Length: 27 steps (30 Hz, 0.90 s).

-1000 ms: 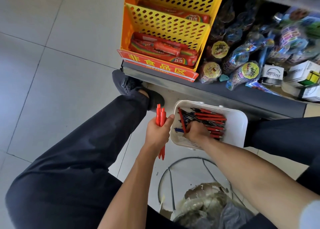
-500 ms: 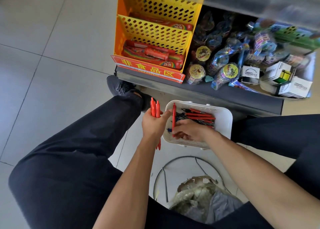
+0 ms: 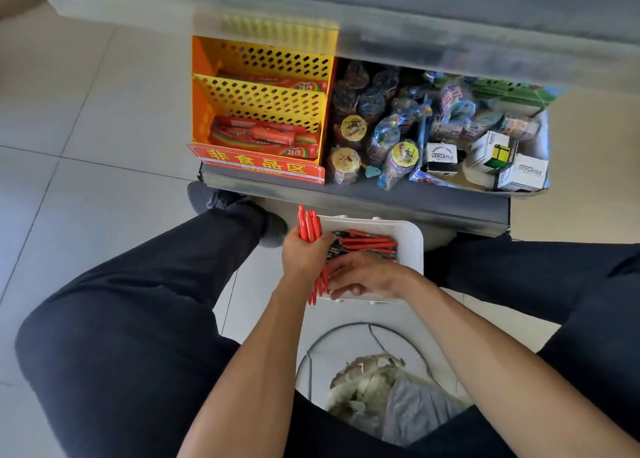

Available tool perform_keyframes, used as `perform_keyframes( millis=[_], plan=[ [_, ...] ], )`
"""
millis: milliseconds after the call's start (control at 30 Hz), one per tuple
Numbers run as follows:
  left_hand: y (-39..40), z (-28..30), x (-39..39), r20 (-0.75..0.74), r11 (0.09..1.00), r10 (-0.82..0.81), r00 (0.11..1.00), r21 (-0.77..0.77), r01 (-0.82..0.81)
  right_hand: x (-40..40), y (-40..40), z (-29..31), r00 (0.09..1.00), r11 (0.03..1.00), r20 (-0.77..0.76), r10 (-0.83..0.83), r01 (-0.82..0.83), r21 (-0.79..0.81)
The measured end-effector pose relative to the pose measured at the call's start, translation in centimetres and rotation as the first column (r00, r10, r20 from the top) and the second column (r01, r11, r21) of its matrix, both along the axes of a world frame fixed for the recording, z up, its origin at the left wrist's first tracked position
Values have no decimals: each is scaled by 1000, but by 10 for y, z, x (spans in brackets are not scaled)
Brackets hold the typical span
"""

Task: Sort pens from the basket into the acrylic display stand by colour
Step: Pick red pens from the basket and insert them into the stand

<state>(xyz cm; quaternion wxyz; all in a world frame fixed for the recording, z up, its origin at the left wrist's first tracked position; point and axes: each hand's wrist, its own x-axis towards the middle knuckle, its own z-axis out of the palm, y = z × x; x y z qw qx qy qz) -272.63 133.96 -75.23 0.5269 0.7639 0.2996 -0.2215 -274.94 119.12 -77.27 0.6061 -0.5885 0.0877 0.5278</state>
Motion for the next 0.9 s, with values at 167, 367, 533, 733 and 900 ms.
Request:
perform_keyframes(
  millis=[167, 367, 533, 733, 900],
  plan=[
    [-10, 0, 1, -7, 998, -36, 999, -59, 35, -5, -20, -14, 998, 973, 10, 57, -54, -222],
    [-6, -8, -2, -49, 991, -60, 997, -126, 54, 3, -56, -52, 889, 703, 403, 218, 144, -697],
    [4, -12, -2, -106, 972, -21, 994, -236, -5, 20, -66, -81, 832, 616, 398, 387, 88, -783],
    [17, -18, -1, -121, 967, 31, 992, -248, -60, 26, -65, -92, 714, 458, 365, 597, 71, -886],
    [26, -24, -1, -164, 961, 84, 983, -246, -124, 20, -64, -106, 710, 493, 383, 590, 58, -868]
  ],
)
